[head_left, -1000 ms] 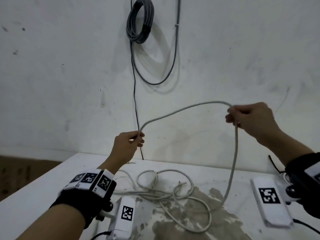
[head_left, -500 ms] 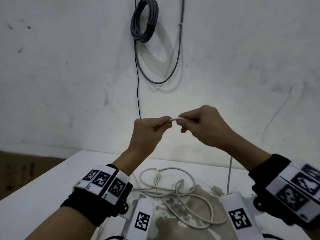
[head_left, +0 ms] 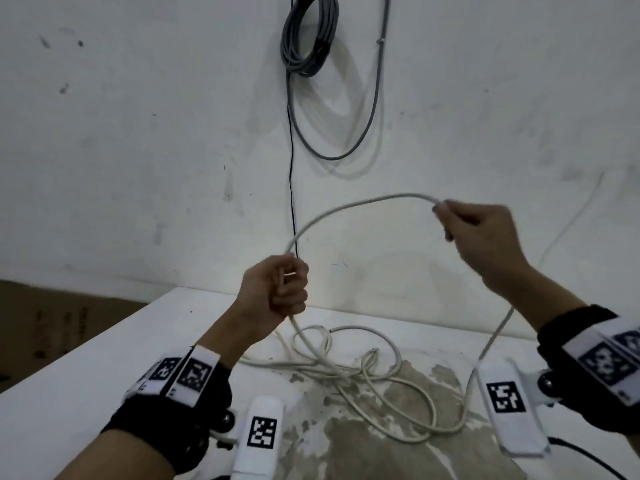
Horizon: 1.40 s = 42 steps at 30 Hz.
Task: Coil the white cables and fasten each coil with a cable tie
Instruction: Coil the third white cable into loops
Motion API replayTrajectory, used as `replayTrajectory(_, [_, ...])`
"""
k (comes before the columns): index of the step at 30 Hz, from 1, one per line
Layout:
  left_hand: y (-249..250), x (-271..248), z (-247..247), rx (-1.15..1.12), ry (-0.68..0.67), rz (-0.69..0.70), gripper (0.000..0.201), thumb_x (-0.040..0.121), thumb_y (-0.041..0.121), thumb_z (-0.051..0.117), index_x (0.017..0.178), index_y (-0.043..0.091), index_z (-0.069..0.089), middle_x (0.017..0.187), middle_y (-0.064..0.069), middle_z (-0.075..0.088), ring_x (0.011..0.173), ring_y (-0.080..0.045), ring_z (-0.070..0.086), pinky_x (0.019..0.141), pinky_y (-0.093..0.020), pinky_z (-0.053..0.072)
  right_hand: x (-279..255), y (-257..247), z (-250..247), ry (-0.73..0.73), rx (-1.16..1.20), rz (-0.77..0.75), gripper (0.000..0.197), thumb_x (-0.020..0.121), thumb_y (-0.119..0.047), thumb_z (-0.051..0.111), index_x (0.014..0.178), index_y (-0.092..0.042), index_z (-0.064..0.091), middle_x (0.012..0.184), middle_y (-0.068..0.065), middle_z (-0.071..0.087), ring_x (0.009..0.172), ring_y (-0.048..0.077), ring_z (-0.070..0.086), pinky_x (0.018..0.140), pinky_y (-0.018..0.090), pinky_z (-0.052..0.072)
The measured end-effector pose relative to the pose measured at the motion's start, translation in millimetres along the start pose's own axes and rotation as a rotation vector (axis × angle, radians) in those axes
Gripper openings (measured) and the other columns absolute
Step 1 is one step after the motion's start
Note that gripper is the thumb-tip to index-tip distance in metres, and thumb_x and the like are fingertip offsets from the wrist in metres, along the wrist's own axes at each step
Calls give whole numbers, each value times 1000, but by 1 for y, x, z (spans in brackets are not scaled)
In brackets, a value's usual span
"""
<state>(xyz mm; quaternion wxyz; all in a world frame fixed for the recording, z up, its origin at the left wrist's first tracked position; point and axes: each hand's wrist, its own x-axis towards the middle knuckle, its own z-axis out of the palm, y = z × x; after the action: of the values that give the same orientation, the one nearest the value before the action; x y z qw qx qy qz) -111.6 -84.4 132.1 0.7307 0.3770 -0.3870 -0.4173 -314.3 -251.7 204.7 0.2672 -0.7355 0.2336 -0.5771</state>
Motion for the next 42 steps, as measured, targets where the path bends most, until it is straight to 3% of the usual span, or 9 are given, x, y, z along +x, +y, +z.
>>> replayTrajectory(4, [17, 3, 23, -322, -89, 115, 20, 81, 21, 41, 67, 14, 53, 41, 8, 33, 31, -3, 29, 37, -16, 24, -33, 14, 21, -437, -355, 38, 20, 89, -21, 58, 93, -11, 75, 80, 8, 72, 66, 18, 60, 60, 23, 40])
replayTrajectory(8, [21, 8, 41, -303, 20, 238, 27, 99, 27, 34, 92, 10, 54, 49, 7, 40, 38, -5, 36, 42, -16, 36, -61, 8, 33, -753, -350, 102, 38, 83, -33, 52, 48, -29, 66, 96, 5, 74, 90, 23, 66, 77, 32, 49])
replayTrajectory(10, [18, 9, 45, -272, 61, 271, 24, 99, 27, 36, 99, 11, 53, 53, 7, 44, 41, -5, 40, 44, -17, 41, -70, 2, 39, -831, -334, 54, 31, 78, -48, 48, 70, -30, 72, 103, 6, 72, 102, 24, 63, 91, 40, 47])
replayTrajectory(13, [9, 11, 48, -195, 98, 291, 22, 100, 25, 37, 102, 14, 56, 61, 4, 50, 45, -7, 49, 48, -20, 48, -82, -6, 51, -817, -295, -155, 34, 89, -46, 53, 108, -24, 69, 96, 0, 71, 89, 16, 63, 83, 33, 49])
replayTrajectory(17, [2, 14, 47, -105, 139, 266, 25, 99, 31, 39, 105, 16, 58, 70, 2, 58, 58, -10, 61, 58, -25, 54, -84, -9, 60, -773, -142, -201, 23, 89, -25, 60, 80, -10, 75, 68, 2, 71, 57, 9, 59, 59, 16, 44])
replayTrajectory(22, [-6, 2, 39, 524, -93, 183, 44, 87, 46, 47, 119, 16, 52, 98, -3, 67, 94, -12, 66, 77, -26, 55, -78, -8, 55, -623, 24, -68, 34, 90, -28, 59, 60, -17, 72, 63, 3, 70, 60, 26, 59, 62, 38, 46])
replayTrajectory(29, [-21, -5, 37, 1170, -271, 286, 26, 95, 23, 51, 119, 15, 46, 93, 13, 60, 78, -9, 68, 68, -20, 53, -77, -10, 52, -541, 226, 233, 29, 93, -17, 55, 80, 0, 75, 58, 5, 67, 34, 2, 43, 41, 12, 34])
replayTrajectory(35, [-18, -10, 32, 1065, -293, 106, 35, 101, 25, 33, 134, 16, 41, 112, -2, 63, 85, -19, 71, 78, -27, 56, -71, -9, 41, -678, 87, 171, 6, 77, -13, 74, 80, -7, 74, 60, 2, 68, 46, 3, 53, 46, 13, 38])
replayTrajectory(42, [1, -13, 18, 1185, -369, -27, 30, 102, 24, 32, 105, 0, 51, 75, 1, 66, 65, -19, 63, 82, -35, 50, -47, -6, 21, -499, 21, -12, 13, 79, 0, 68, 74, -11, 73, 67, 3, 73, 76, 28, 67, 75, 43, 52])
